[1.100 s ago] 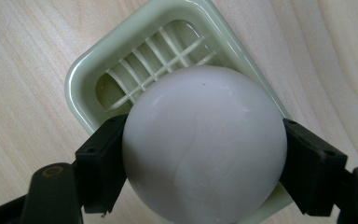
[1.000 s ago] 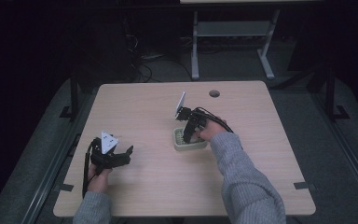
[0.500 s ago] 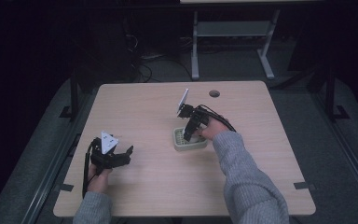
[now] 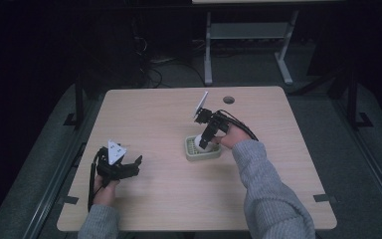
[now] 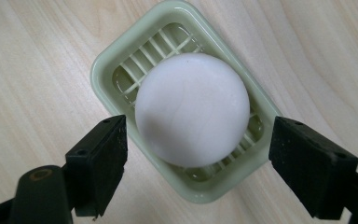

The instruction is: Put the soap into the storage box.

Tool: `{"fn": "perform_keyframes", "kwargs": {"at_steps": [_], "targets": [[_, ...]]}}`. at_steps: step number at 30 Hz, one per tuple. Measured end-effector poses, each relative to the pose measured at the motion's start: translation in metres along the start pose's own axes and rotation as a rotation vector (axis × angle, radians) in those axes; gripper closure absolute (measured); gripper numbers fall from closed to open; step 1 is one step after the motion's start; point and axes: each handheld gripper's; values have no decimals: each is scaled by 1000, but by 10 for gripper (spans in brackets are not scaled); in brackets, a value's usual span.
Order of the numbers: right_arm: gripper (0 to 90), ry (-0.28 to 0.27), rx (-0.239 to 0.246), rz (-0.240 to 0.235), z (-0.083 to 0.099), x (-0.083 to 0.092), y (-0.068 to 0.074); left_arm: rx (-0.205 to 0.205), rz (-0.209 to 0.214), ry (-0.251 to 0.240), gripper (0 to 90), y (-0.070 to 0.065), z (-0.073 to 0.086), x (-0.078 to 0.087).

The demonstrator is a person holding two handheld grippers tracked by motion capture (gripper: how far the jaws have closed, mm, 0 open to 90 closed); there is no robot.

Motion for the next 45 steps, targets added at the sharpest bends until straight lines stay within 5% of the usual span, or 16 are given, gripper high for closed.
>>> {"fn": "perform_keyframes", "kwargs": {"at_steps": [45], "targets": [[195, -62, -56, 13, 53, 36, -6, -5, -2, -7, 148, -1, 0, 0]]}}
Point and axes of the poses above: each handheld gripper's, and its own axes: x roughly backward along the jaws, z roughly out of its underside, y roughly to its left, and after that the axes turned 5 degrees about x, right-handed
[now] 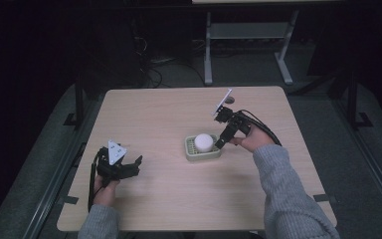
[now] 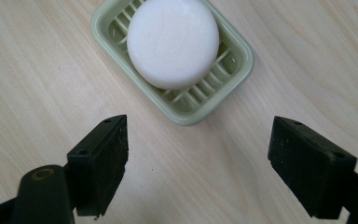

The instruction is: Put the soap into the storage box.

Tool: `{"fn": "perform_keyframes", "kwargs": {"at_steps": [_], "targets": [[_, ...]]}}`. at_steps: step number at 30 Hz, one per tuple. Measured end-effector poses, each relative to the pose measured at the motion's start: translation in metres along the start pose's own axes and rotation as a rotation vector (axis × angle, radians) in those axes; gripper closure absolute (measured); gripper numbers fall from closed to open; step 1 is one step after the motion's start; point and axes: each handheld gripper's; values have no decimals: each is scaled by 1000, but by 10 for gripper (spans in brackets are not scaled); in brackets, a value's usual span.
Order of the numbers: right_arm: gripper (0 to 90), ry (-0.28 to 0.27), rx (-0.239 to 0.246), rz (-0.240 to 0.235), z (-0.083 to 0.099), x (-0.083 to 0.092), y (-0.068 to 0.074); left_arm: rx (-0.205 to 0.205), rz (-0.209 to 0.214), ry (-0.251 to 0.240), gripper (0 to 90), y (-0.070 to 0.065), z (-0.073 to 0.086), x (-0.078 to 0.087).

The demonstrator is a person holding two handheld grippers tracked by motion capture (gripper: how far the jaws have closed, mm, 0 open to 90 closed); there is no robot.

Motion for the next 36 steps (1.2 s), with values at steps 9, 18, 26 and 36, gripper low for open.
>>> {"fn": "perform_keyframes", "kwargs": {"at_steps": [9, 18, 26, 36], "targets": [[195, -13, -14, -2, 11, 5, 1, -2, -1, 0, 148, 0, 0, 0], [198, -21, -28, -2, 24, 7, 0, -1, 0, -2, 149, -1, 0, 0], [198, -27, -38, -5, 35, 7, 0, -5, 1, 0, 149, -1, 0, 0], [201, -35, -61, -12, 50, 6, 1, -7, 0, -2, 148, -1, 0, 0]]}}
Point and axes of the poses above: each handheld gripper's, and its own axes: x roughly backward along the jaws, z roughly out of its underside, y roughly to its left, and after that the axes turned 5 degrees about x, right-handed
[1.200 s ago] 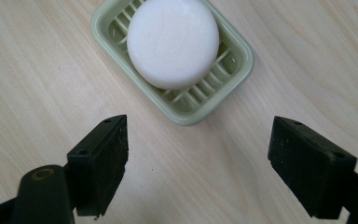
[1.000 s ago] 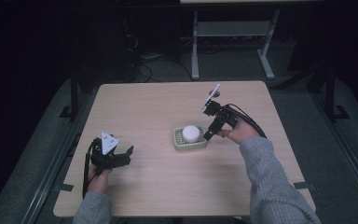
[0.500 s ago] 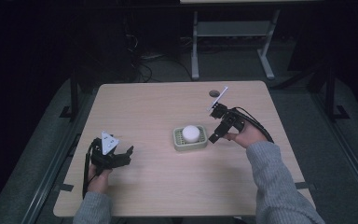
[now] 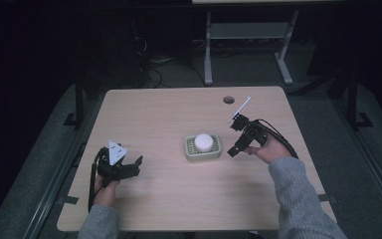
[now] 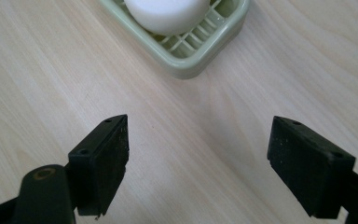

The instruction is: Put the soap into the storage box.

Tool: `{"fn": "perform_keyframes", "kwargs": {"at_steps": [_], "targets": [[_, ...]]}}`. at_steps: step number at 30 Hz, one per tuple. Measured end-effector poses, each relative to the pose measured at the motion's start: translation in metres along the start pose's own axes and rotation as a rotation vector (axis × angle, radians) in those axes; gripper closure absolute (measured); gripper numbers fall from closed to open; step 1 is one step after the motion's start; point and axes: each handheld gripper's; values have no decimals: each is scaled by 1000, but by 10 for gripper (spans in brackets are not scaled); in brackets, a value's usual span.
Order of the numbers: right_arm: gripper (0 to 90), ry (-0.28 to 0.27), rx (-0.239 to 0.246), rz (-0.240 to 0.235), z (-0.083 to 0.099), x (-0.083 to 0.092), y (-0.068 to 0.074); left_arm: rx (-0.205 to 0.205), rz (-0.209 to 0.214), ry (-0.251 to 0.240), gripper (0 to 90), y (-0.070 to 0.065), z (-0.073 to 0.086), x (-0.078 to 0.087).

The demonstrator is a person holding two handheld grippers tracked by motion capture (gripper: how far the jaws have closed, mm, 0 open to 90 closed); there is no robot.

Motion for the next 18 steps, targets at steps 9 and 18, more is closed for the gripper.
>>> {"fn": "perform_keyframes", "kwargs": {"at_steps": [9, 18], "targets": [[200, -11, -14, -12, 13, -2, 0, -4, 3, 5, 148, -1, 0, 0], [201, -18, -22, -11, 26, -5, 1, 0, 4, 2, 149, 0, 0, 0]]}}
Point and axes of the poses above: each handheld gripper's, and its own axes: x roughly backward along the jaws, z roughly out of its underside, y roughly to its left, and after that the axes turned 5 degrees about x, right-handed
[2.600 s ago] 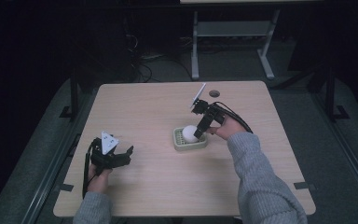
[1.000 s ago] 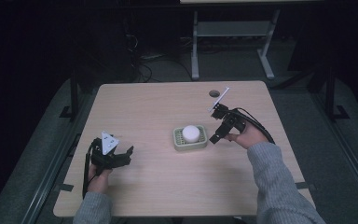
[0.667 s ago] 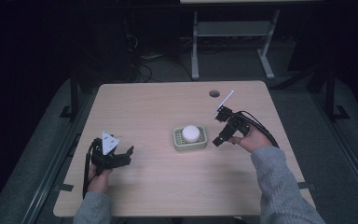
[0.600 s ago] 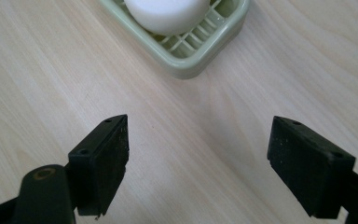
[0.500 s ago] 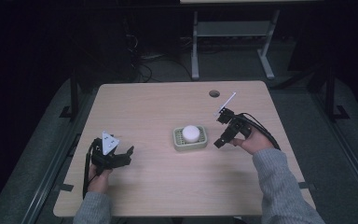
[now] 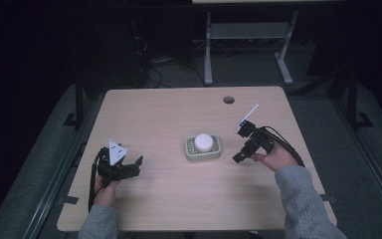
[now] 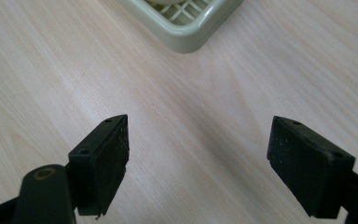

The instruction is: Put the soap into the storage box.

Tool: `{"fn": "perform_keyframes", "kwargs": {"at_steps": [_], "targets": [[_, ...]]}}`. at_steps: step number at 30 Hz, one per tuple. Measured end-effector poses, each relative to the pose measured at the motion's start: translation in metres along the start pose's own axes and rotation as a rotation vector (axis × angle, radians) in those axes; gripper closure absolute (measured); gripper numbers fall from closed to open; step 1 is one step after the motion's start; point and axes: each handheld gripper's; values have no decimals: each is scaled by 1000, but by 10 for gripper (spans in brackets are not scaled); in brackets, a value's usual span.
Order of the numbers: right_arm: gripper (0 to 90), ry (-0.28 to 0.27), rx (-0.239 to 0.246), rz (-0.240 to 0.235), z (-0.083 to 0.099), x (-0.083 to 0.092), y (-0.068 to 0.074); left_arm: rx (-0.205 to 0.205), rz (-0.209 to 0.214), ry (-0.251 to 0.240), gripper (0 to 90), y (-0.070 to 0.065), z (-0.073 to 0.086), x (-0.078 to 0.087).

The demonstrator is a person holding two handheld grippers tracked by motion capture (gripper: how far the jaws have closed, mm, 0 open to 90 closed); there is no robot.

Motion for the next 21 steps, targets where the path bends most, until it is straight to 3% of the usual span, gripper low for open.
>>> {"fn": "perform_keyframes", "kwargs": {"at_steps": [21], "targets": [[203, -27, -24, 7, 38, 1, 5, -17, 2, 1, 148, -2, 0, 0]]}}
Point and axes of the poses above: each handheld gripper's, and its own axes: x roughly backward along the jaws, z roughly out of its underside, y roughly to its left, and after that the axes turned 5 degrees about x, right-handed
